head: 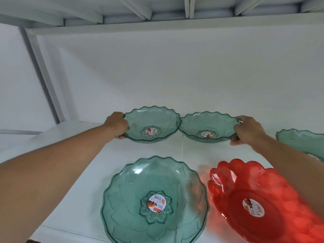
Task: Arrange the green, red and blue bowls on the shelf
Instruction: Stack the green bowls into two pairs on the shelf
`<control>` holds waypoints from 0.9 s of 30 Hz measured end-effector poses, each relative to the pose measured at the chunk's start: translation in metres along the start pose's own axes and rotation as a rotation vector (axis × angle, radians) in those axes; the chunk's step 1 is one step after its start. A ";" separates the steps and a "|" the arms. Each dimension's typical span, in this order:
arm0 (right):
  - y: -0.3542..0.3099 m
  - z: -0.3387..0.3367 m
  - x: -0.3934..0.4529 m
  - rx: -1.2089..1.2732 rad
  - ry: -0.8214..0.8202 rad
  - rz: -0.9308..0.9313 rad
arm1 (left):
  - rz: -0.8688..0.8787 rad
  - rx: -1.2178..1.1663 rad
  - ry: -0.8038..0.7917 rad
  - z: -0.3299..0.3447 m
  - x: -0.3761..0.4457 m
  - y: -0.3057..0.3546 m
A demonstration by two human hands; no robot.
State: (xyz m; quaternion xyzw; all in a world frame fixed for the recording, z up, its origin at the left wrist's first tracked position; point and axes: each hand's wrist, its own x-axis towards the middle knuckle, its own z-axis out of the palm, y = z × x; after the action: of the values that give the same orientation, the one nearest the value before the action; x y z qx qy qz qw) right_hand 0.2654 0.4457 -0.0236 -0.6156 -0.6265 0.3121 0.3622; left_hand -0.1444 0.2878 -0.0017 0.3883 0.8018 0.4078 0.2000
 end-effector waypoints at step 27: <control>-0.194 0.277 -0.139 0.163 0.049 0.173 | -0.136 -0.088 0.053 -0.268 0.111 -0.178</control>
State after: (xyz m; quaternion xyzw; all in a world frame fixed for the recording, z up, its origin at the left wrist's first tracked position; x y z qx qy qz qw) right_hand -0.0750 0.3134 -0.0211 -0.6432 -0.5347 0.3767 0.3980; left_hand -0.4656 0.1765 0.0116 0.3129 0.8127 0.4382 0.2226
